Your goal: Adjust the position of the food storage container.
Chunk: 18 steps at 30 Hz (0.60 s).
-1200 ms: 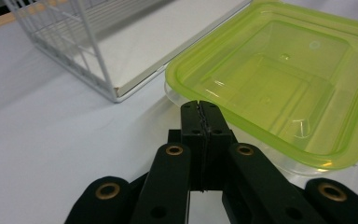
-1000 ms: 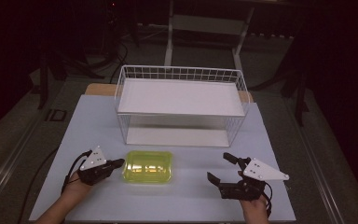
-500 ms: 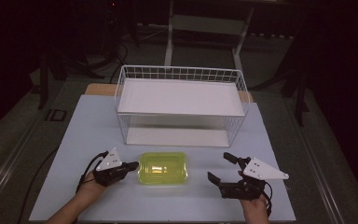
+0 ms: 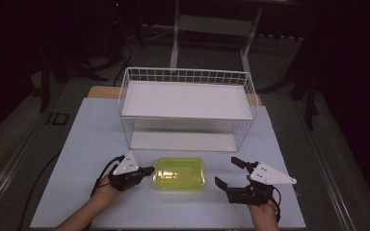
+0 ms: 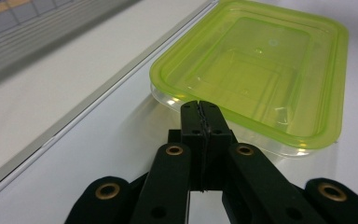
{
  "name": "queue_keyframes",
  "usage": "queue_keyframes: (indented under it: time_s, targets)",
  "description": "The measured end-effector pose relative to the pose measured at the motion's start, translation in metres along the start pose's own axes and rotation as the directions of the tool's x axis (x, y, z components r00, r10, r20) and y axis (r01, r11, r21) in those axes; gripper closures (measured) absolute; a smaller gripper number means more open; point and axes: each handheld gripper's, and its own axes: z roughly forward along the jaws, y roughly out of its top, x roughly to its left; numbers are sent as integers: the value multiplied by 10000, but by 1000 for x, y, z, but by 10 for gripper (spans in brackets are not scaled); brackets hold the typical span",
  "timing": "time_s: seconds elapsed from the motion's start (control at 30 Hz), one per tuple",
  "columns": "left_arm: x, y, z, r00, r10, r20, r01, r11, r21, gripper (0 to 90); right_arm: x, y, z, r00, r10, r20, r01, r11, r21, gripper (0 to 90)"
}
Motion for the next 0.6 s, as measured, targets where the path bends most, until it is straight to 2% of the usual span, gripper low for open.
queue_keyframes:
  time_s: [0.4,0.6]
  targets:
    - [-9,11,20,9994,101,341,-101,9999,2,900,-2,-2,1,10000,26,26,-26,10000,57,145]
    - [-8,11,17,9992,-5,398,15,9997,-255,900,-3,-2,1,10000,50,-16,-50,10000,36,146]
